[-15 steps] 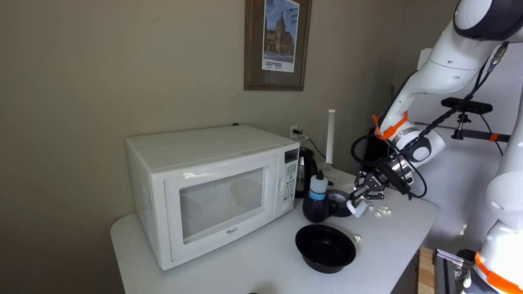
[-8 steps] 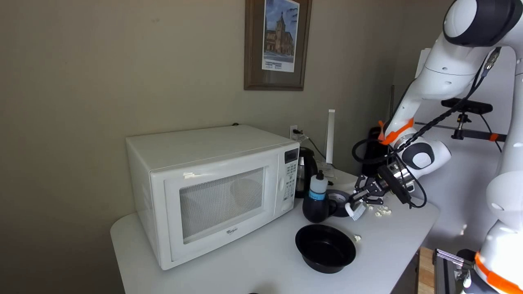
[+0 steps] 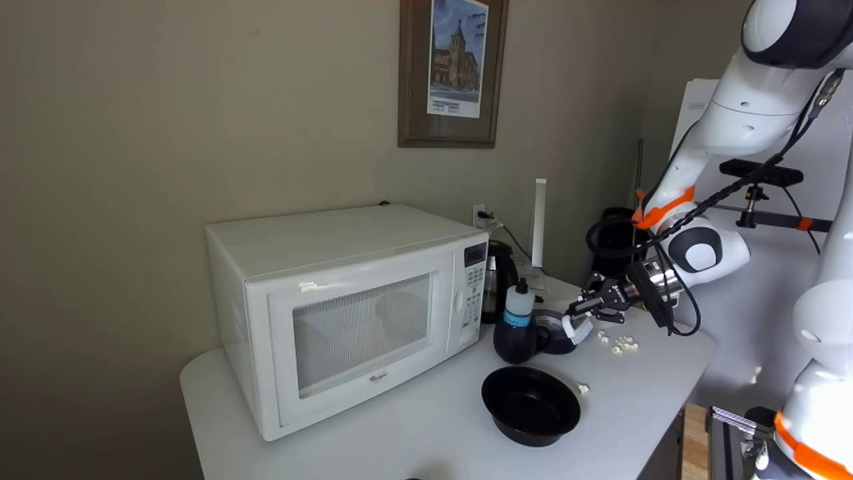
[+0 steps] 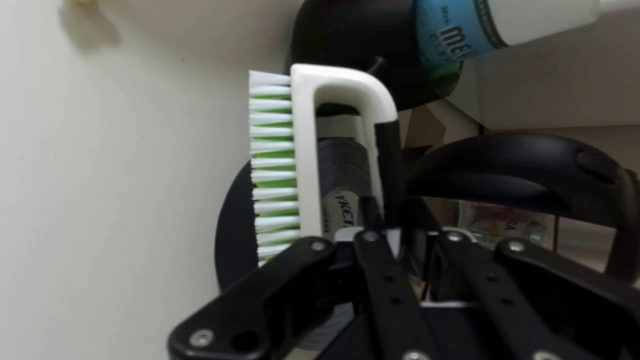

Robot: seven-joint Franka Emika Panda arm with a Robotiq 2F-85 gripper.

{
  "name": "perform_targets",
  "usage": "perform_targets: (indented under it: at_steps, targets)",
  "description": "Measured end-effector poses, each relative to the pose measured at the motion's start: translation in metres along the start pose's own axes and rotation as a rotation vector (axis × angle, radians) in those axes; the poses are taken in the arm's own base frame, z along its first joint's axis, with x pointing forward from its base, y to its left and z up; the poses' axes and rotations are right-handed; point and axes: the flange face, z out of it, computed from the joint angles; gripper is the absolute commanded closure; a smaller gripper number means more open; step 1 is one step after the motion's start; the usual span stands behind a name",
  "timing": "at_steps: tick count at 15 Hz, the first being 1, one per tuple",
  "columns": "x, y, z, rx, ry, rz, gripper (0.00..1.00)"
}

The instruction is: Put the brush on the tape

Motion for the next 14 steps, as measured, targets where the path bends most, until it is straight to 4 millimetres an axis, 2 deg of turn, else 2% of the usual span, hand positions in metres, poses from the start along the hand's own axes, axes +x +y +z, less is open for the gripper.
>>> perform_targets:
  at_steps: [3,5,11,14]
  targets:
    - [0.008,-0.021,-0.014,0.078,0.036,-0.009,0.95]
    - [0.013,-0.032,-0.017,0.118,0.069,-0.008,0.95]
    - [0.021,-0.053,0.004,0.183,0.123,0.009,0.95]
    - [0.025,-0.053,0.019,0.165,0.125,0.014,0.95]
